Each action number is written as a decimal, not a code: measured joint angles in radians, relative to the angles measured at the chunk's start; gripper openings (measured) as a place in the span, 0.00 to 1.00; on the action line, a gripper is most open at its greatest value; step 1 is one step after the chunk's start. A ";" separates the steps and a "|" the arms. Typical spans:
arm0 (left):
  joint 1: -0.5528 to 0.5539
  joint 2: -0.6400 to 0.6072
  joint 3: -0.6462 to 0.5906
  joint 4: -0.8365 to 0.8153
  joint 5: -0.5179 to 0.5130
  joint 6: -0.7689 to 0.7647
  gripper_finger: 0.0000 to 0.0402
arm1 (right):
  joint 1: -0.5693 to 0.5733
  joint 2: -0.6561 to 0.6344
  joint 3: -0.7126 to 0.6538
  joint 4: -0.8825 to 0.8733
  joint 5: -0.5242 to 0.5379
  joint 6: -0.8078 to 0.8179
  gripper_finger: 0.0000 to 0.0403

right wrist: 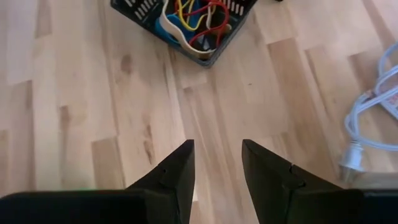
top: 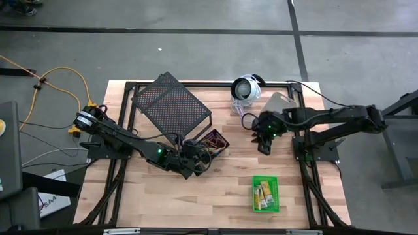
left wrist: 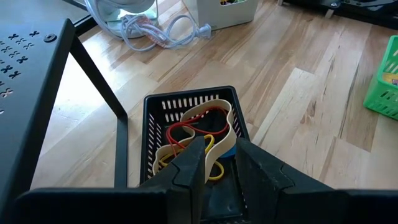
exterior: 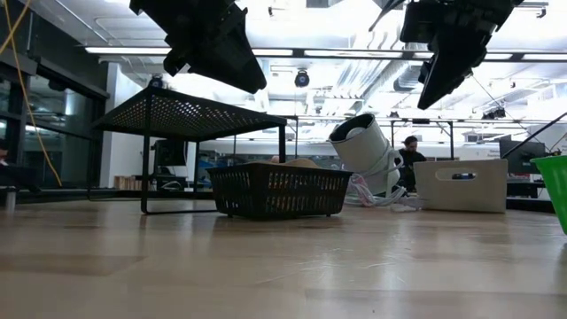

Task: Pick & Place Office Desk Supplies
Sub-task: Put the black bin on the shelf

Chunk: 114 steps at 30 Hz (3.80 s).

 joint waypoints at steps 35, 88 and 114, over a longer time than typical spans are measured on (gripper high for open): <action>0.000 0.000 0.000 0.001 0.026 0.039 0.21 | 0.000 0.000 0.000 0.016 -0.015 0.000 0.30; 0.177 -0.030 0.000 -0.268 0.645 1.167 0.21 | 0.000 0.000 0.000 0.140 -0.015 0.000 0.30; 0.190 0.054 0.000 -0.219 0.655 1.289 0.21 | 0.000 0.000 0.000 0.187 -0.015 0.000 0.30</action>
